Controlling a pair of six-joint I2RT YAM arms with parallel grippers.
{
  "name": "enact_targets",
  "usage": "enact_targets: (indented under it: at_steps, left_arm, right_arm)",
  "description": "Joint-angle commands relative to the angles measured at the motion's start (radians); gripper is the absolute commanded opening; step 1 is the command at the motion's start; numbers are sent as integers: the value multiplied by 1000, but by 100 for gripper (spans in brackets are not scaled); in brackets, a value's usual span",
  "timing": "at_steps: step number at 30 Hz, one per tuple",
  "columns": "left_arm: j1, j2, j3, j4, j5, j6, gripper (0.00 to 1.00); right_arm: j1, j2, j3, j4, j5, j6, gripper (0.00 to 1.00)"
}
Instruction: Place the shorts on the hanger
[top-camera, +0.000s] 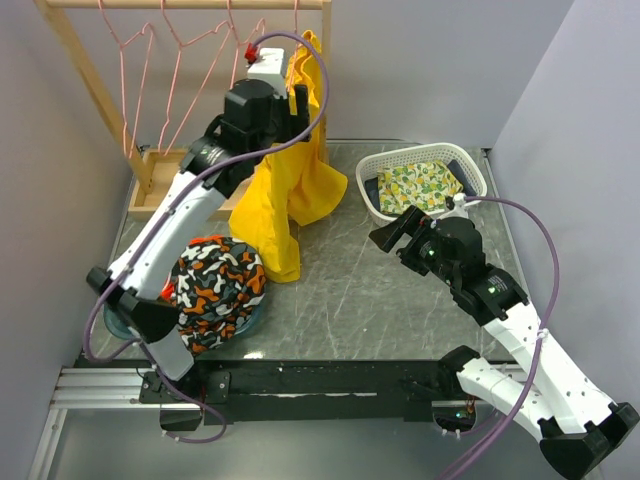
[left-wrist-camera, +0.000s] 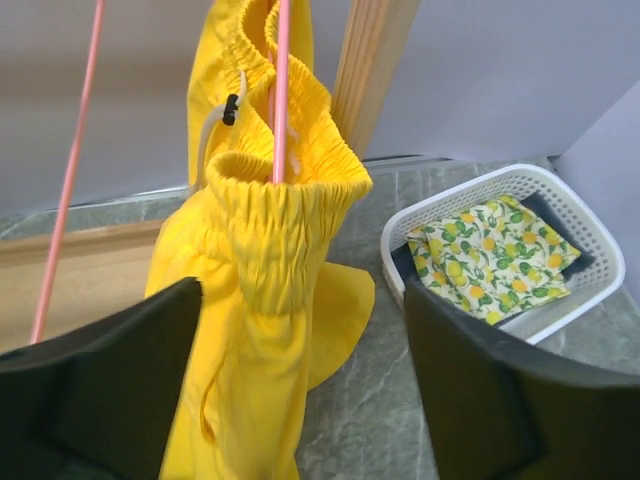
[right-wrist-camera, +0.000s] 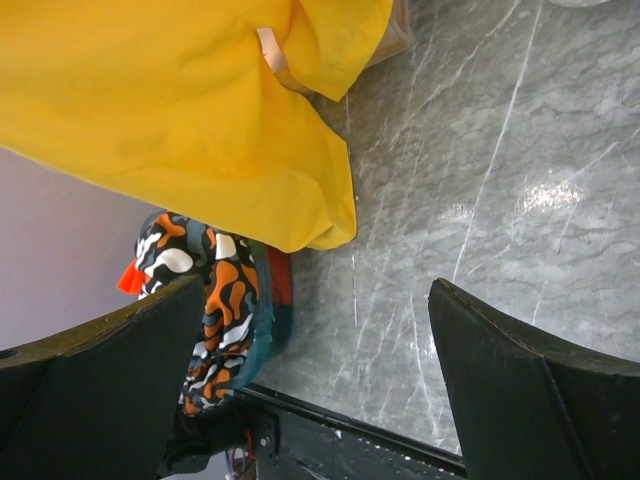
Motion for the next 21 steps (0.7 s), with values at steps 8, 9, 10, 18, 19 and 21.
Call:
enact_targets:
  at_steps: [8, 9, 10, 18, 19, 21]
  left_arm:
    - [-1, -278, -143, -27, 117, -105, 96]
    - [-11, -305, -158, -35, 119, -114, 96]
    - [-22, -321, -178, -32, 118, -124, 96]
    - [-307, -479, -437, -23, -84, -174, 96]
    - [-332, -488, -469, -15, -92, -199, 96]
    - [-395, -519, -577, 18, -105, -230, 97]
  right_arm:
    - [7, 9, 32, 36, 45, -77, 100]
    - [6, 7, 33, 33, 57, -80, 100]
    - [6, 4, 33, 33, 62, -83, 100]
    - [7, 12, 13, 39, 74, -92, 100]
    - [6, 9, 1, 39, 85, -88, 100]
    - [6, -1, -13, 43, 96, -85, 100]
